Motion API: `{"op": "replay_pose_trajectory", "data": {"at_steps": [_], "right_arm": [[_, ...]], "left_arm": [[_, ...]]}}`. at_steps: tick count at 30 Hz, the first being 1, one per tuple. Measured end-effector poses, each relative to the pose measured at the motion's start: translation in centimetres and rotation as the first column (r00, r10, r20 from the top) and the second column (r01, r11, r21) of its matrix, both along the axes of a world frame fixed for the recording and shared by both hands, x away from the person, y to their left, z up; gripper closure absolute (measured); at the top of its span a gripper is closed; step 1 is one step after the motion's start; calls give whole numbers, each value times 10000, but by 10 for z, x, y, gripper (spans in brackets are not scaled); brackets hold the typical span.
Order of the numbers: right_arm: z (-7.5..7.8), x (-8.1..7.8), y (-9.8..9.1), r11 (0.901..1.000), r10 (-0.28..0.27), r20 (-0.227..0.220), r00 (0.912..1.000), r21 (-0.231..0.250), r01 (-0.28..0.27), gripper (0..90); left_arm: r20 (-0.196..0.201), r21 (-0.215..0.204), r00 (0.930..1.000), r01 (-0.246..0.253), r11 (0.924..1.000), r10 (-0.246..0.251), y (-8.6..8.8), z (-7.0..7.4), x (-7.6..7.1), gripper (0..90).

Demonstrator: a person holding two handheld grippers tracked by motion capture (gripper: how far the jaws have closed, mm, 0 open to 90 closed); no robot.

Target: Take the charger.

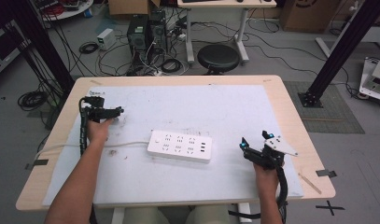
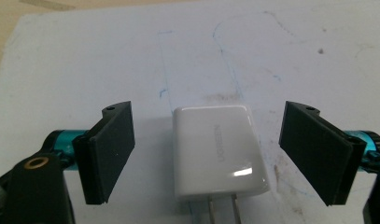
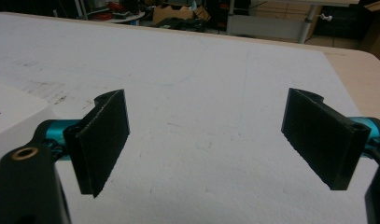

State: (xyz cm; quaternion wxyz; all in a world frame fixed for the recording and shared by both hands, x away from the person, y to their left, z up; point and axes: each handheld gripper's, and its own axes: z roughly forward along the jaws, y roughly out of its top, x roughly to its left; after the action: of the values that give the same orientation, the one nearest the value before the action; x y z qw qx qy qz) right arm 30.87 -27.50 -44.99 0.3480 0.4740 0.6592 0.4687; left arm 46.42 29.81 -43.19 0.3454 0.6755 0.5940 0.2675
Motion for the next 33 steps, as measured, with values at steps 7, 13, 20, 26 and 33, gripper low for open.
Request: {"op": "replay_pose_trajectory", "data": {"at_steps": [7,13,20,26,33], "right_arm": [[0,0,0,10000,14,-16,10000,5,-14,154],[0,0,1,10000,10,-34,10000,-20,-10,154],[0,0,1,10000,15,-28,10000,-40,-15,154],[0,0,1,10000,28,10,10000,-78,-28,154],[0,0,1,10000,20,-46,10000,-59,-20,154]], "left_arm": [[-275,-73,9996,-19,10000,17,2,-8,1,189],[-408,-54,9992,14,10000,-17,3,-11,2,225],[-419,-377,9990,164,9992,-180,4,-13,3,292],[-444,-559,9981,393,9977,-418,2,-14,2,399],[-288,-361,9987,402,9985,-412,1,-11,0,424]]}}
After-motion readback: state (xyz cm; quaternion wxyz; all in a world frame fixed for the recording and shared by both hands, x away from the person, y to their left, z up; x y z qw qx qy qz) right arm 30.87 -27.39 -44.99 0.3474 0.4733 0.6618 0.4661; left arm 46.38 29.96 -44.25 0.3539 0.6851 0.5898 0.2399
